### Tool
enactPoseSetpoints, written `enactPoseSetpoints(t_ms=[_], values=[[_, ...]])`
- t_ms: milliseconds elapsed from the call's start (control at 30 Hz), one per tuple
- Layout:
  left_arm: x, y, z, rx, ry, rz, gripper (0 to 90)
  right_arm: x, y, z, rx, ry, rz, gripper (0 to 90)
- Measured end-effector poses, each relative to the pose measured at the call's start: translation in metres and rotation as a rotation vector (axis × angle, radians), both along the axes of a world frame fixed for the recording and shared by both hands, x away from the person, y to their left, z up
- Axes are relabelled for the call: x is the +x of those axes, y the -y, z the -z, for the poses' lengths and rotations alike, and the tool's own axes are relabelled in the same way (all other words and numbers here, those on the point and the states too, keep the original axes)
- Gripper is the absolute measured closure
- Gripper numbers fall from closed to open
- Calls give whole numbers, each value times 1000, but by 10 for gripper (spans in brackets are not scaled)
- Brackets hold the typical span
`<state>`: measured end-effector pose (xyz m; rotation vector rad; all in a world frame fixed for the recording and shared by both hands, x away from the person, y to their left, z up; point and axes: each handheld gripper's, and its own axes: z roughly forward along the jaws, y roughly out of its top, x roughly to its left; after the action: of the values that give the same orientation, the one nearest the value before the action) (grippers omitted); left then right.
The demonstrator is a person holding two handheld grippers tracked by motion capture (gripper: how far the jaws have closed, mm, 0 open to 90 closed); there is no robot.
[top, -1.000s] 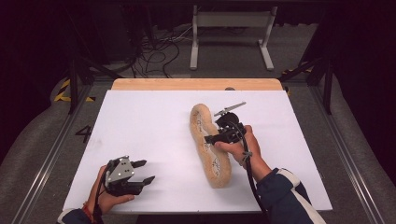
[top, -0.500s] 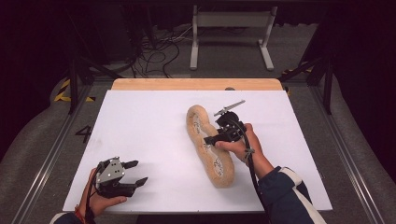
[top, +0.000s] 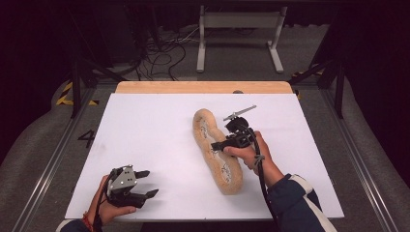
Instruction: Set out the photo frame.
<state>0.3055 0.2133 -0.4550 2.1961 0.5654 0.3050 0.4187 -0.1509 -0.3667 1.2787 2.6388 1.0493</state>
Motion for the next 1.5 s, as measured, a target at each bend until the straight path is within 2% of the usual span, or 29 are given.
enactPoseSetpoints(t_ms=[100,167,267,367,500,633,667,733,833,967,1100,1267,1367,1400,1500], values=[[0,1,0,0,2,5,306,0,-1,-1,-18,2,-5,567],[0,2,0,-2,4,8,307,1,-1,-4,-37,8,-11,604],[1,2,0,-3,0,11,308,3,-1,-6,-27,-12,-52,628],[1,2,0,-5,-1,14,310,4,-5,-8,-39,-10,-83,634],[1,1,-1,-13,-1,10,310,1,-10,-12,-53,12,-154,657],[2,0,-1,-14,-4,8,310,0,-9,-14,-61,16,-190,658],[2,0,-1,-14,-4,8,310,0,-9,-14,-60,9,-224,658],[3,1,-1,-16,-4,9,310,-6,-11,-13,-71,30,-308,659],[4,1,-2,-18,-3,5,310,-7,-12,-12,-52,19,-350,659],[8,4,-4,-20,5,1,306,-7,-17,-10,-75,31,-425,656],[19,7,-7,-41,13,-17,293,-6,-17,-10,-86,41,-427,648],[40,18,-7,-37,4,-30,247,-2,-9,-12,-86,69,-369,569],[53,28,-7,-40,3,-37,221,-2,-4,-14,-79,79,-361,579],[58,31,-7,-36,3,-44,208,-3,-2,-14,-89,92,-355,563],[71,38,-9,-60,-10,-66,182,-7,4,-18,-70,123,-325,516]])
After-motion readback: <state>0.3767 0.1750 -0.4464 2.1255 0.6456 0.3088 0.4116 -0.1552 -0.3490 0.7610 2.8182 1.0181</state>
